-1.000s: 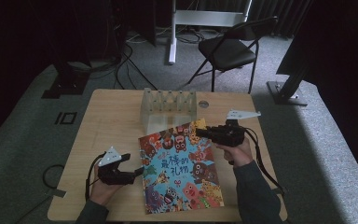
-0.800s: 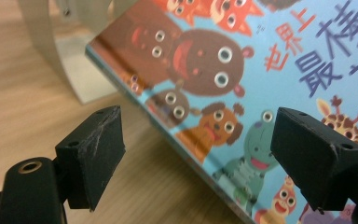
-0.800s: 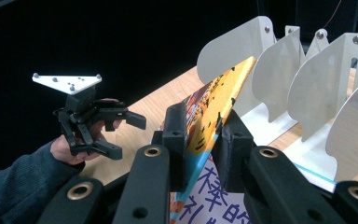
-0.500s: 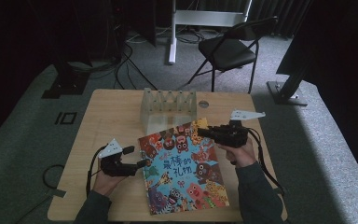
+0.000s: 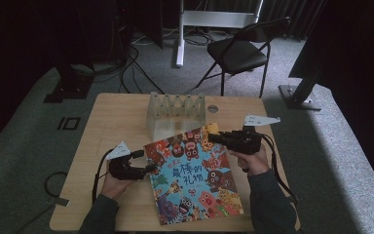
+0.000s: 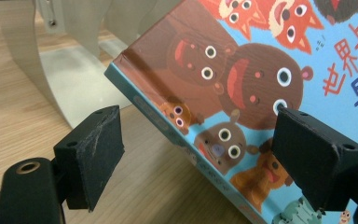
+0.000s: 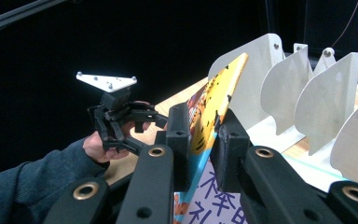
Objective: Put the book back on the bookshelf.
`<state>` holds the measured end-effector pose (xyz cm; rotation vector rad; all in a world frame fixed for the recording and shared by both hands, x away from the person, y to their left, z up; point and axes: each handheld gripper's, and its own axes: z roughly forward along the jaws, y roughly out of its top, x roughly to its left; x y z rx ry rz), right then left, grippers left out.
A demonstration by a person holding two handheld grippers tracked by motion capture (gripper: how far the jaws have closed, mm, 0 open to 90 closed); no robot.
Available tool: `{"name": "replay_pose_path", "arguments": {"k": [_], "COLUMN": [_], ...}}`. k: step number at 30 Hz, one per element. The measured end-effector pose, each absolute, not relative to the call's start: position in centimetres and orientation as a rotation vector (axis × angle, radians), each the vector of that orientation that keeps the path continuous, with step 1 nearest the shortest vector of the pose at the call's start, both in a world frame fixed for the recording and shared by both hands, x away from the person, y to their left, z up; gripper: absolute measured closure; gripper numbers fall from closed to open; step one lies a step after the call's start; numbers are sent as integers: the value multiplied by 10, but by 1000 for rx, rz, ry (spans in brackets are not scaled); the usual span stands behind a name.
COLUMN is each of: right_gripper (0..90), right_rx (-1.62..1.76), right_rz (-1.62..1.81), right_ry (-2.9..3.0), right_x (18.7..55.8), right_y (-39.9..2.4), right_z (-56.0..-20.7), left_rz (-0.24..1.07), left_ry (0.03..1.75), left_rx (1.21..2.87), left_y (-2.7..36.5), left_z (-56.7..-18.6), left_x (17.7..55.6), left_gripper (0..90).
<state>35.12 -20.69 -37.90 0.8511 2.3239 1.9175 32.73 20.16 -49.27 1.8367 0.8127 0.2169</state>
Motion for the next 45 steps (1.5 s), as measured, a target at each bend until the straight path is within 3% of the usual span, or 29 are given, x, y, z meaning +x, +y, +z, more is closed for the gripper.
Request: {"name": "replay_pose_path", "arguments": {"k": [16, 29, 45], "right_gripper": [793, 751, 630], "right_rx": [851, 739, 785], "right_rz": [1992, 1852, 1630], "right_ry": [2292, 2332, 2307], "right_x": [353, 346, 346], "right_y": [-212, -222, -235], "right_z": [-388, -377, -378], "left_rz": [74, 56, 115], "left_ry": [771, 748, 678], "left_rx": [1816, 1785, 1812], "left_y": [198, 208, 205], "left_z": [-488, -470, -440], "left_x": [344, 336, 332], "left_gripper": [182, 436, 582]}}
